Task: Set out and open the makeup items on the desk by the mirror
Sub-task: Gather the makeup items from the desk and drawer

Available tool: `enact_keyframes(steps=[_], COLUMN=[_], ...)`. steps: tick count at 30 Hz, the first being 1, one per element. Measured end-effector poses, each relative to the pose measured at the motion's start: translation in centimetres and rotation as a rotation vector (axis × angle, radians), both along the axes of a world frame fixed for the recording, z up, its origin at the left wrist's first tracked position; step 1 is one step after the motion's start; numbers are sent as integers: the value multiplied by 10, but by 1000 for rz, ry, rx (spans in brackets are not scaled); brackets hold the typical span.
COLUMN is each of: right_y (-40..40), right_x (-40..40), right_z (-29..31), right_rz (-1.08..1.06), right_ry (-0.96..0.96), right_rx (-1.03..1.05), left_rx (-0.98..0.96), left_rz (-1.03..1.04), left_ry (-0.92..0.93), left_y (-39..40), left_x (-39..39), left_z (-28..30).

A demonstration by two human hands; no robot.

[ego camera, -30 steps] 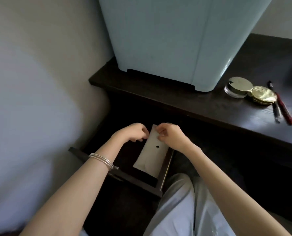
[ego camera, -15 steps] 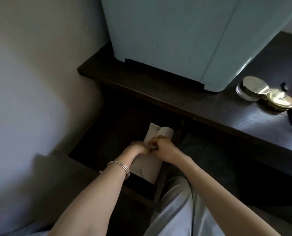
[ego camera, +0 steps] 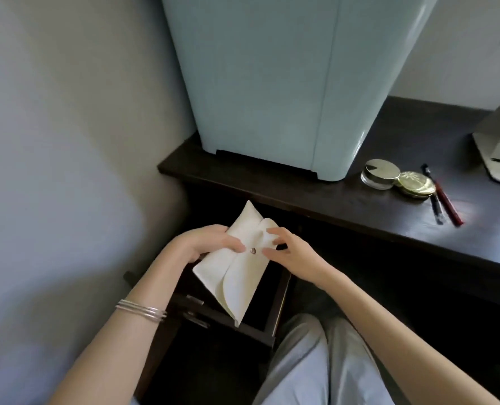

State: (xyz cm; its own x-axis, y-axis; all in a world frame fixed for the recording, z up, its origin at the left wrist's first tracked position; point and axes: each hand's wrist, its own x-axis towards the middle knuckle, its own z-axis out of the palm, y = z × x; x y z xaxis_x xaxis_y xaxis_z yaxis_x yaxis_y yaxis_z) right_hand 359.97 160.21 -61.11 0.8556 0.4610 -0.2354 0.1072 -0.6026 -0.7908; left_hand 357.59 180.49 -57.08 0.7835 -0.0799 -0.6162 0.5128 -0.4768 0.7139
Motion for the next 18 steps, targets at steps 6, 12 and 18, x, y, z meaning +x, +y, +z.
enact_keyframes(steps=[6,12,18], right_y=[-12,-68,-158], right_x=[-37,-44,-28], right_z=[39,75,82], right_rz=[-155,-392,-634], right_ry=[35,-168,-357], right_rx=[259,263,222], left_rx=[-56,-320,-462], left_rz=[14,116,93], left_ry=[-92,-223,-253], left_y=[-28,-103,-202], left_x=[-26,-13,20], left_z=[38,53,54])
